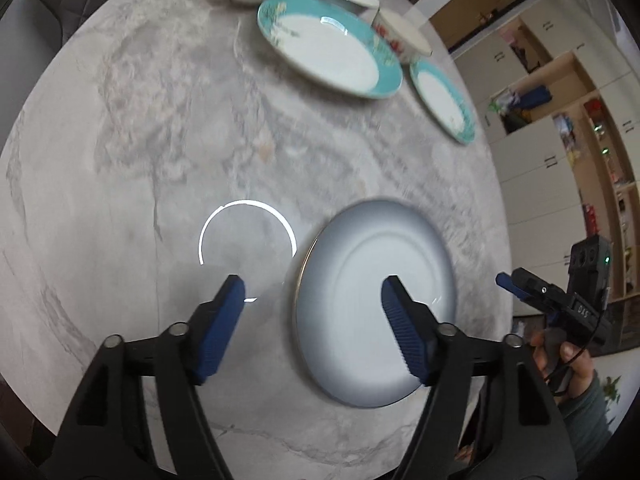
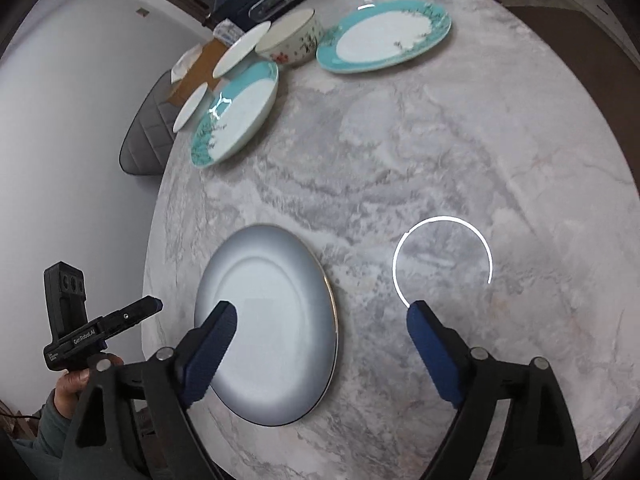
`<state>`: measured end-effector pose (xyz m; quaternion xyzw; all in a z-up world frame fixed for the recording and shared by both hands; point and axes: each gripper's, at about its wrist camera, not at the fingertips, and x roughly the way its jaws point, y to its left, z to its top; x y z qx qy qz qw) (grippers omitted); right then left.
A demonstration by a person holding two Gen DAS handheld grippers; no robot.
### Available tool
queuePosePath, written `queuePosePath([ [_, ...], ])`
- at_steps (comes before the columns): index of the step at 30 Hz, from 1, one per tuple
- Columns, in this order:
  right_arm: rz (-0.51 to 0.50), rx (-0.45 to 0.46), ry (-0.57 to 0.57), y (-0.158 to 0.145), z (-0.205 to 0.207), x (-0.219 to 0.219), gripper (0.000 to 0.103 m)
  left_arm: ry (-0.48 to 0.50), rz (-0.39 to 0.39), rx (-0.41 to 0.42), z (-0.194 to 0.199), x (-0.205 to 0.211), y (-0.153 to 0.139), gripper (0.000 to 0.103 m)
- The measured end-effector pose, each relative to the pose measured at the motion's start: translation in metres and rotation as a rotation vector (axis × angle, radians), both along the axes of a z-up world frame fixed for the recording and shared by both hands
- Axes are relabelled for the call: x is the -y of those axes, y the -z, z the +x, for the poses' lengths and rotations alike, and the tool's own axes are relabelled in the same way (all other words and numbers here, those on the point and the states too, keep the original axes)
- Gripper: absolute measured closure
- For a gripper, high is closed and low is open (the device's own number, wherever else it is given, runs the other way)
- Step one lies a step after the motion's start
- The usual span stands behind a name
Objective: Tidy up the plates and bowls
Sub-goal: 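Move the right gripper to the large teal floral plate rim and close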
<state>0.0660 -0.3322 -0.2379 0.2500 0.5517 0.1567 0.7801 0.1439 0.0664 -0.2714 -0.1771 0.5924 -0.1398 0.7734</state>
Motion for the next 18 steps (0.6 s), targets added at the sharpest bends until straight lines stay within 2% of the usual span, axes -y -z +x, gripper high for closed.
queuePosePath([
  [2, 0.023, 0.050, 0.038, -0.015, 0.005, 0.011, 0.000, -0.012, -0.066, 0.061, 0.014, 0.006, -0.021, 0.011],
  [3, 0.060, 0.077, 0.050, -0.022, 0.011, 0.018, 0.000, -0.015, -0.084, 0.118, 0.021, 0.012, -0.034, 0.000],
  [5, 0.096, 0.097, 0.066, -0.031, 0.026, 0.031, 0.000, 0.015, -0.096, 0.280, 0.035, 0.035, -0.064, 0.000],
  [7, 0.099, 0.116, 0.088, -0.037, 0.046, 0.046, 0.000, 0.076, -0.058, 0.328, 0.058, 0.066, -0.080, 0.000],
  [10, 0.094, 0.157, 0.109, -0.040, 0.083, 0.073, 0.000, 0.122, -0.003, 0.293, 0.108, 0.113, -0.076, 0.000],
  [14, 0.081, 0.146, 0.087, -0.024, 0.143, 0.110, 0.000, 0.067, -0.009, 0.124, 0.189, 0.158, -0.036, 0.001],
  [15, 0.078, 0.138, 0.075, -0.018, 0.161, 0.120, 0.000, 0.057, 0.018, 0.113, 0.204, 0.168, -0.028, 0.001],
  [18, 0.081, 0.124, 0.064, -0.002, 0.198, 0.143, 0.000, 0.057, 0.104, 0.150, 0.247, 0.202, -0.012, 0.001],
])
